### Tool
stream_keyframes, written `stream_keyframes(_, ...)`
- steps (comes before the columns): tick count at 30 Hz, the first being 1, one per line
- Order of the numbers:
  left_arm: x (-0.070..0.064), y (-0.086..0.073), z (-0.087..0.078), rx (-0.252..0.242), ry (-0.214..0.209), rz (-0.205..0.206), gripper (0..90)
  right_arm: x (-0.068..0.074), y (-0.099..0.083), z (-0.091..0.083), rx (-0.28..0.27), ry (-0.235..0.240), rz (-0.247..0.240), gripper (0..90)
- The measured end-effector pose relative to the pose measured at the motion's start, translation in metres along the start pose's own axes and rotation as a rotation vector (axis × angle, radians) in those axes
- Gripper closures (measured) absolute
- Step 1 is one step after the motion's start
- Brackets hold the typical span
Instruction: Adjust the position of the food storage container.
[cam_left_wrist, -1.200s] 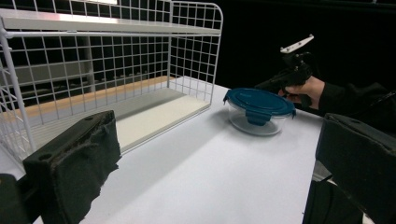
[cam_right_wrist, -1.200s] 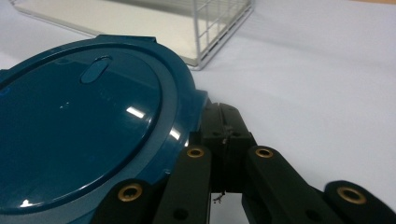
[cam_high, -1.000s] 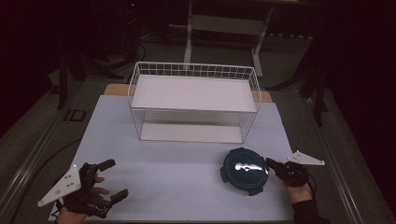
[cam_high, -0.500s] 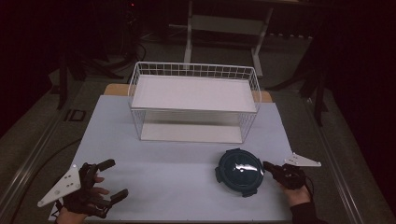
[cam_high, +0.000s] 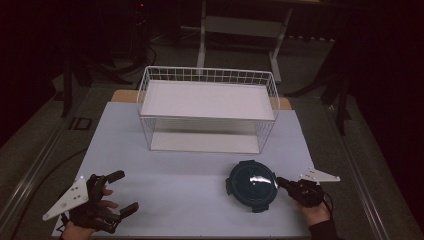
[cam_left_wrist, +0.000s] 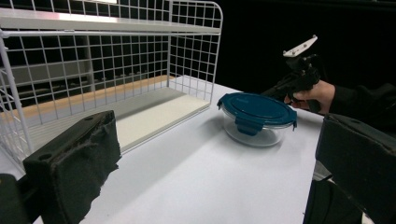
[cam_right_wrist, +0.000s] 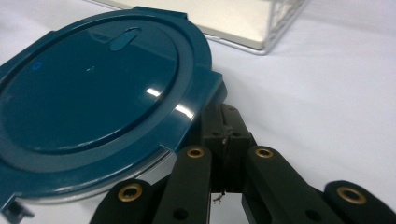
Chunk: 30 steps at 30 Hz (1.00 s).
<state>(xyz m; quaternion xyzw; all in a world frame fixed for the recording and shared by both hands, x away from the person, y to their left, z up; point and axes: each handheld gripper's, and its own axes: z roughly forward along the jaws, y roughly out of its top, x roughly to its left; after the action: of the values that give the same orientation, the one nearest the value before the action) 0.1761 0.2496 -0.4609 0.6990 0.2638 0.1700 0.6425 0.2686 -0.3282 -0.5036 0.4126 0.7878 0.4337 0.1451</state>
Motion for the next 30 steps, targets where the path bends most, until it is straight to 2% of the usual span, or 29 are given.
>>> stream_keyframes(4,0.000,0.000,0.001,0.003,-0.002,0.002,0.0,0.008,0.000,0.003,0.005,0.030,-0.005,90.0)
stream_keyframes(8,0.000,0.000,0.001,0.002,-0.002,0.002,0.0,0.018,0.002,0.008,0.019,0.081,-0.019,90.0)
stream_keyframes(13,-0.001,0.000,0.001,0.004,-0.003,0.005,0.0,0.024,0.005,0.010,0.024,0.097,-0.028,90.0)
stream_keyframes(16,-0.001,0.000,0.000,0.002,-0.002,0.006,0.0,0.023,0.006,0.010,0.008,0.100,-0.010,90.0)
stream_keyframes(22,-0.001,0.000,0.001,0.008,-0.003,0.006,0.0,0.026,0.006,0.007,0.013,0.104,-0.021,90.0)
stream_keyframes(26,-0.001,0.000,0.003,0.011,-0.005,0.007,0.0,0.026,0.005,0.008,0.007,0.111,-0.004,90.0)
stream_keyframes(30,-0.001,-0.001,0.004,0.017,-0.008,0.009,0.0,0.031,0.006,0.011,0.011,0.131,-0.009,90.0)
